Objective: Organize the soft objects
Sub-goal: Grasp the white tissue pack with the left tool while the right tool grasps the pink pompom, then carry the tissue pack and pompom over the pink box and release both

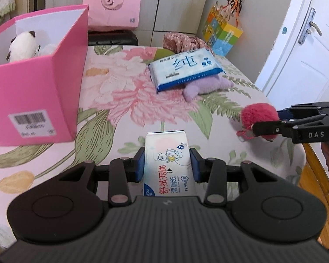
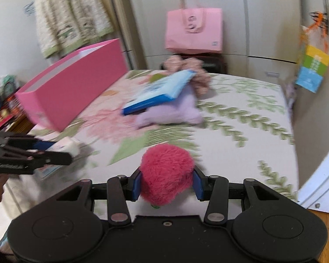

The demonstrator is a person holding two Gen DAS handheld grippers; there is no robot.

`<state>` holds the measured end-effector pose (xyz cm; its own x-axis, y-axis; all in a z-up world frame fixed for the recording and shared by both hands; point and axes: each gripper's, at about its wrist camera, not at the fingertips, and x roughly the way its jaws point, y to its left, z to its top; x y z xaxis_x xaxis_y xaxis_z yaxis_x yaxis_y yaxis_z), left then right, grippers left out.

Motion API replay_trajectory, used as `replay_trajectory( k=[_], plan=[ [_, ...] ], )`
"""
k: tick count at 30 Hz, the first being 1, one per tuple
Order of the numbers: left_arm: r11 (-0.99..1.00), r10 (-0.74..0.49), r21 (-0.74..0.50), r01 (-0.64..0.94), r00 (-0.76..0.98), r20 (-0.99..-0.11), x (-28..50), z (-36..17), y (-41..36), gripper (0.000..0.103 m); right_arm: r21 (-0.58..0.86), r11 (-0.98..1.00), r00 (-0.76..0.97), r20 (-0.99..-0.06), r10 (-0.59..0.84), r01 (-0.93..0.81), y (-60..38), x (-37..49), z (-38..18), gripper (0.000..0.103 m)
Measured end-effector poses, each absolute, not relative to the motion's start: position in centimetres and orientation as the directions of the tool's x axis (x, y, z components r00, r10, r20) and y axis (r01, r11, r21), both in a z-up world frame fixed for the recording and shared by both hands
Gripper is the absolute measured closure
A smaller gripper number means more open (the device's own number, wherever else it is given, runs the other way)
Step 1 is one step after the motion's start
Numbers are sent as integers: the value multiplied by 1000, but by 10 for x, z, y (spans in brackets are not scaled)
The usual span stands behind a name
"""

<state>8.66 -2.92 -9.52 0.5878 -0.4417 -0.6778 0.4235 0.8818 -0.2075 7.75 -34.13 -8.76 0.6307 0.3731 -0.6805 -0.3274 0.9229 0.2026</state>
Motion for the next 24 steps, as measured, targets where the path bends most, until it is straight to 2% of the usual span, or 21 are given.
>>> replay_trajectory(
  k=[17,24],
  plan=[
    [888,-407,-182,422,536,-740,54,-67,34,63,256,761,438,-690,576,-596,-236,60,-55,53],
    [879,-426,-218,424,496,-757,43,-48,63,63,270,682,367,-680,635,-680,-198,59,-39,53]
  ],
)
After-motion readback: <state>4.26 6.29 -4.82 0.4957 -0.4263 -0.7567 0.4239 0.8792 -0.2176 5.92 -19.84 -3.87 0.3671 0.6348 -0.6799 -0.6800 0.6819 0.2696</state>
